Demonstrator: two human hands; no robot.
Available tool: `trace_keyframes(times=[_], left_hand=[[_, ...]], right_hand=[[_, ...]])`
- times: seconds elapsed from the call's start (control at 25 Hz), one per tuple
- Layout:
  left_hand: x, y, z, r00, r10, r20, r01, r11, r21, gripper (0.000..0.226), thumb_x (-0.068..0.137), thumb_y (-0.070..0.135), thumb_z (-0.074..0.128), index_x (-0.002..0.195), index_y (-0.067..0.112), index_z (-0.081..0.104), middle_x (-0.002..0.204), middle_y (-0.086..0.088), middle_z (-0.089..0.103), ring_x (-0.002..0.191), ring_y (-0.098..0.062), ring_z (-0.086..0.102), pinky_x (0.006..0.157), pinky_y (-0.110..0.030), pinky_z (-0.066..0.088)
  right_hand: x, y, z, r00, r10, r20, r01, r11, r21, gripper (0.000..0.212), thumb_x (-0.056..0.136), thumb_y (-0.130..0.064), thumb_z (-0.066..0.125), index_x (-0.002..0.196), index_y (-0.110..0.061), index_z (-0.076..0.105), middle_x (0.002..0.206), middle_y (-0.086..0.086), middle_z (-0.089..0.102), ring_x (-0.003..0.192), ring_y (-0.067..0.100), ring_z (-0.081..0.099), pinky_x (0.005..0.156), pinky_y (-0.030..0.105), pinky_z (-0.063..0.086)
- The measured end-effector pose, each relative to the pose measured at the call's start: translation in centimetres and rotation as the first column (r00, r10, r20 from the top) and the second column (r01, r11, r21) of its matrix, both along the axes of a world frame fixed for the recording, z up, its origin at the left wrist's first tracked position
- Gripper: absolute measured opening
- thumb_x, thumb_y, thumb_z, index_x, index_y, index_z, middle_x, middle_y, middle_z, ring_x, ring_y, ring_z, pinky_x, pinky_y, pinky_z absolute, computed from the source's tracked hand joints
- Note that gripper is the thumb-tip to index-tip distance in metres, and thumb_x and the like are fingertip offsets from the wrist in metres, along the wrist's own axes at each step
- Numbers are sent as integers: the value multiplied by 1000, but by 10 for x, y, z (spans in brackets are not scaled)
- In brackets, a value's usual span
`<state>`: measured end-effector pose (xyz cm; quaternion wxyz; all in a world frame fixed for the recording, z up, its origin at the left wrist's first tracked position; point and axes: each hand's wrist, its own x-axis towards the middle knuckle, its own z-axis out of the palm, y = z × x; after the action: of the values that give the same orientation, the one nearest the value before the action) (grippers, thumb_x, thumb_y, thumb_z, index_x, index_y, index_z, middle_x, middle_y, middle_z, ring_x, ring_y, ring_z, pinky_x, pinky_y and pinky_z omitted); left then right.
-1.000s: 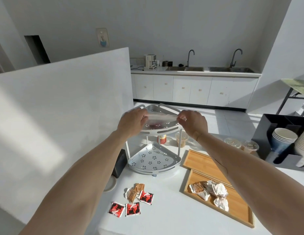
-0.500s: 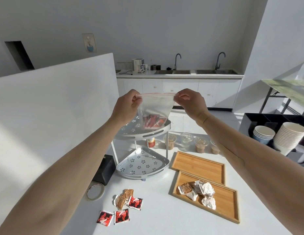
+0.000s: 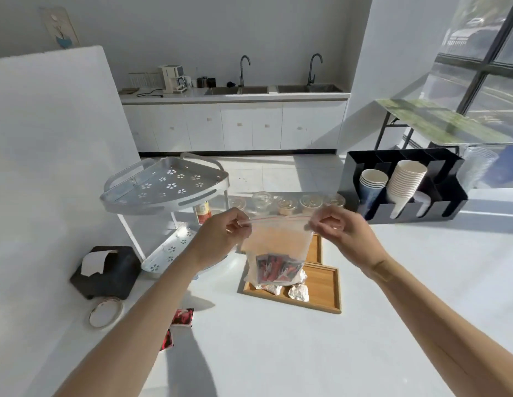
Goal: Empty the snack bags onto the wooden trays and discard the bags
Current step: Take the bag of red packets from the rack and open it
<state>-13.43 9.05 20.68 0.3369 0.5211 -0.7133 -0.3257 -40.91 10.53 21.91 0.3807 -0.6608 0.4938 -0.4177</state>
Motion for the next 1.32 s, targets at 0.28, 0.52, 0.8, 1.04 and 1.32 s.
trace_keyframes(times=[0.28, 0.52, 0.8, 1.04, 1.32], left_hand=[[-65, 47, -106, 997, -74, 34, 65, 976, 209, 26, 86, 10, 68, 75, 32, 60, 79, 10, 65, 72, 0, 56, 70, -10, 42], [-92, 69, -152, 997, -41, 69, 21, 964, 267, 20, 84, 7, 68, 75, 24, 64, 86, 8, 63, 78, -4, 59, 73, -12, 43], [-105, 79, -157, 988, 113, 103, -136, 957, 255, 8, 85, 21, 70, 89, 22, 62, 81, 4, 57, 68, -11, 57, 69, -26, 47], [-128, 100, -129, 922, 372, -112, -190, 683, 705, 40, 89, 51, 58, 85, 11, 60, 75, -5, 64, 67, -18, 63, 57, -33, 58], [-135, 104, -123, 918, 357, -173, -120, 665, 737, 15, 88, 20, 66, 89, 7, 73, 81, -5, 73, 68, -13, 65, 57, -30, 57]], right_hand=[[-62, 76, -103, 991, -96, -88, 112, 973, 200, 4, 87, -14, 72, 84, -14, 69, 84, -3, 76, 85, 11, 72, 81, 32, 56], [-77, 114, -158, 974, -112, -198, 159, 957, 244, 6, 89, -19, 67, 88, -25, 66, 89, -22, 71, 91, -2, 67, 83, 25, 52], [-65, 114, -170, 917, -40, -396, 87, 991, 100, 10, 85, -28, 72, 94, -30, 68, 87, -20, 69, 81, 0, 62, 73, 18, 48], [-41, 120, -187, 752, -273, -601, 22, 920, -391, 8, 79, -25, 62, 83, -24, 68, 67, -9, 61, 59, 17, 60, 50, 25, 46], [-29, 126, -179, 796, -155, -585, 21, 973, -229, 22, 78, -39, 59, 99, -32, 62, 75, -14, 61, 65, 9, 62, 53, 25, 50]])
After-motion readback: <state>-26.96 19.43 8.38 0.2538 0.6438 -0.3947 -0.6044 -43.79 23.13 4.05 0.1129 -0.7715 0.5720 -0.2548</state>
